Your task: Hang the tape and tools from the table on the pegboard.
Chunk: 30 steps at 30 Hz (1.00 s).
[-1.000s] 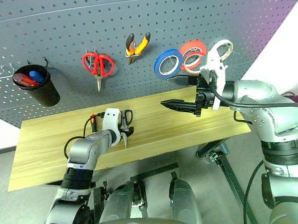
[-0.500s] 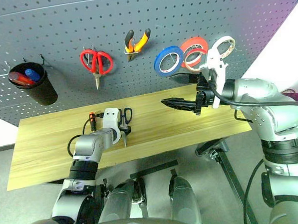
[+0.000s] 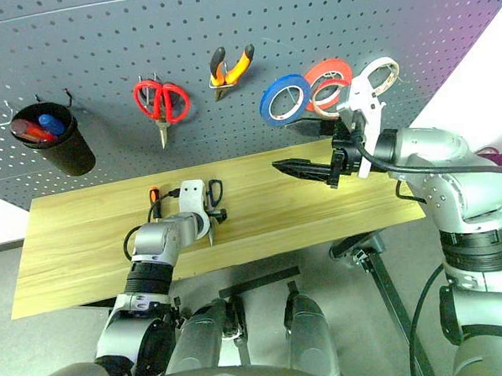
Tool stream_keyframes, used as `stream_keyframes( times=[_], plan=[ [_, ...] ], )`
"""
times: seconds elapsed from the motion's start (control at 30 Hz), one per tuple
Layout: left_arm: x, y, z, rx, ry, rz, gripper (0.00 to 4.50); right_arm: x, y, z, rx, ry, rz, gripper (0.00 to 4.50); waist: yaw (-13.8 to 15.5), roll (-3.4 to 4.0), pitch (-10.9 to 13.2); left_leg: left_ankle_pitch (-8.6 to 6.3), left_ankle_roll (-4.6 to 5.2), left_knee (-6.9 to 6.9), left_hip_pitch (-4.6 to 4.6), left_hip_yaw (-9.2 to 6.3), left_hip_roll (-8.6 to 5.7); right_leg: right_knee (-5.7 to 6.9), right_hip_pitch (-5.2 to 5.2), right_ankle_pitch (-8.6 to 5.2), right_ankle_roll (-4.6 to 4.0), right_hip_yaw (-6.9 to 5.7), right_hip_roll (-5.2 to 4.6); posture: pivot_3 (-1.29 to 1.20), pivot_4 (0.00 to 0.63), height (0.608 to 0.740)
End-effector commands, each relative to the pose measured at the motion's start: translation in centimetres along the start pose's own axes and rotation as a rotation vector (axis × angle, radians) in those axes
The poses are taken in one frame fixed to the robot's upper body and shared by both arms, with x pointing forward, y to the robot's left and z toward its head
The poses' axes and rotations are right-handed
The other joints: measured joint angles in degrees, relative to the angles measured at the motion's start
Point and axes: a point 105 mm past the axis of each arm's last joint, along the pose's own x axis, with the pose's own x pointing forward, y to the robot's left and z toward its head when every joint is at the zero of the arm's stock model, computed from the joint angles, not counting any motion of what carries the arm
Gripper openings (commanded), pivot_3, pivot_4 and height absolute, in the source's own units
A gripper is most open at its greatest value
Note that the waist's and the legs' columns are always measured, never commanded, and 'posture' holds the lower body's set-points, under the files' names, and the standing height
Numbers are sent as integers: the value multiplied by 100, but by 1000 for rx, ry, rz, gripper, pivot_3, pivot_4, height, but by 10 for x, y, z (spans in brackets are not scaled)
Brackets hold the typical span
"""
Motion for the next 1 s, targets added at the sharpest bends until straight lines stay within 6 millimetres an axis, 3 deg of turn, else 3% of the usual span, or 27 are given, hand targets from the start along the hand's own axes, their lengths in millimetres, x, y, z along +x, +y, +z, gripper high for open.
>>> stream_keyframes(
  times=[0.03, 0.13, 0.4, 0.77, 1.0],
  plan=[
    [3, 0, -15, -23, 74, -1, 4126, -1, -2, 15, -59, -37, -17, 4500, -4, 1, 0, -1, 1, 0, 0, 0, 0, 0, 0, 0, 0, 0, 0, -184, 277, 723],
    [3, 4, -19, -22, 99, 26, 3325, -1, -2, 16, -65, -37, -20, 4500, -2, 1, 1, -2, 3, -1, 0, 0, 0, 0, -1, 0, 0, 0, 0, -187, 278, 723],
    [3, 10, -22, -62, 113, 71, 642, 1, -2, 23, -89, -57, -22, 4500, 0, 2, 1, -4, 5, -3, 0, 0, 0, -6, 0, 0, 0, 0, -1, -186, 280, 723],
    [2, 9, -21, -59, 115, 87, 597, 0, 9, 7, -28, -8, 68, 4500, 4, 2, 1, -6, 7, -5, 0, 0, 0, -10, 0, 0, 0, -1, -1, -173, 280, 723],
    [2, 14, -16, -27, 93, 124, 597, -20, 17, -15, -61, 171, 153, 4500, 2, 3, 4, -11, 15, -8, 0, 0, 0, -21, -2, -1, -1, -2, -2, -175, 277, 723]
  ],
)
